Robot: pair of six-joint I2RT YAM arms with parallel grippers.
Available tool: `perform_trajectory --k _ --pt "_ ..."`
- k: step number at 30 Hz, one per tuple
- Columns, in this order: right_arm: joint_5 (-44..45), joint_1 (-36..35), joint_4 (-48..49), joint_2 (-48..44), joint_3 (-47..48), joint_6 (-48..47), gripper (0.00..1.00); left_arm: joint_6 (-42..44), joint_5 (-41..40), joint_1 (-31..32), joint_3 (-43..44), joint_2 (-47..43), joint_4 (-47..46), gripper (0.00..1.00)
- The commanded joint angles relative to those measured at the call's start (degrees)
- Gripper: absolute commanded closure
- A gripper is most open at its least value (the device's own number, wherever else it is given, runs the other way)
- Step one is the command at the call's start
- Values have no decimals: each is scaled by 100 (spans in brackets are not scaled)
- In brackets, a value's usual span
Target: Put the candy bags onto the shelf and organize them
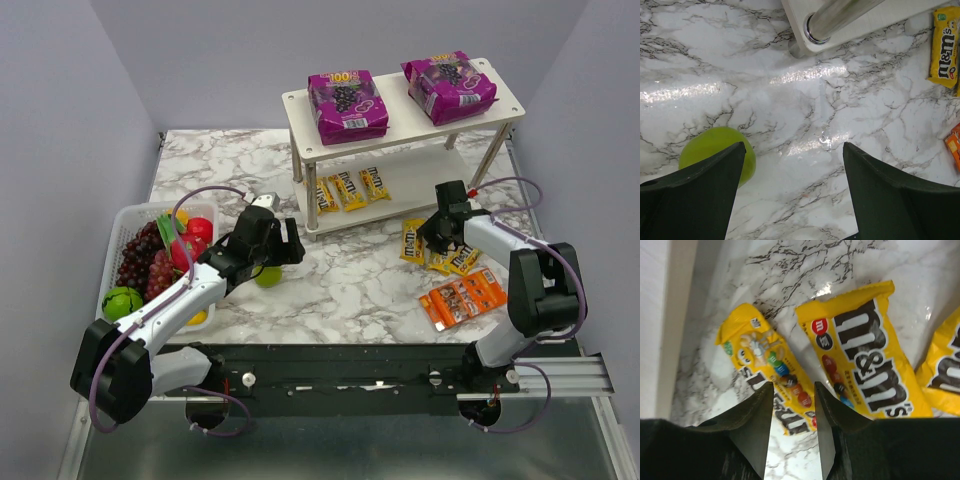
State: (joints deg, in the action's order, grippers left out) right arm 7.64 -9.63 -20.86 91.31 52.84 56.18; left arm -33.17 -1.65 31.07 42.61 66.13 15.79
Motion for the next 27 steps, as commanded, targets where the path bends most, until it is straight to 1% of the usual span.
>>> perform_trajectory --k 1,6,7,9,11,15,18,21,24,25,27 --pt "204 22 -67 361 376 -801 53 83 156 -31 28 14 -50 11" --pt "-709 14 -14 862 631 -1284 56 47 314 -31 2 -3 -76 11" --pt "-729 -13 20 854 596 -1355 57 47 323 -31 10 -3 -76 11" --pt "-1174 -13 117 810 517 -1547 57 56 349 -31 2 -3 -76 11" --pt "-1431 -13 109 845 491 -1759 58 56 367 -31 2 -3 -76 11" --pt "-2098 -21 100 880 298 -2294 62 56 411 -31 2 -12 -94 11" --pt "-2371 -171 91 792 104 -2628 64 47 420 -31 -7 -12 -120 11" --pt "-2608 -486 65 739 -10 -3015 64 30 472 -31 -42 -30 -155 11" --pt "-2863 -1022 4 844 16 -3349 64 12 534 -31 -60 -4 -182 11" --pt "-2891 -1311 12 880 7 -3386 64 12 560 -31 -69 5 -182 11" --pt "-2996 -1559 38 941 -2 -3438 64 -5 604 -31 -60 23 -190 11"
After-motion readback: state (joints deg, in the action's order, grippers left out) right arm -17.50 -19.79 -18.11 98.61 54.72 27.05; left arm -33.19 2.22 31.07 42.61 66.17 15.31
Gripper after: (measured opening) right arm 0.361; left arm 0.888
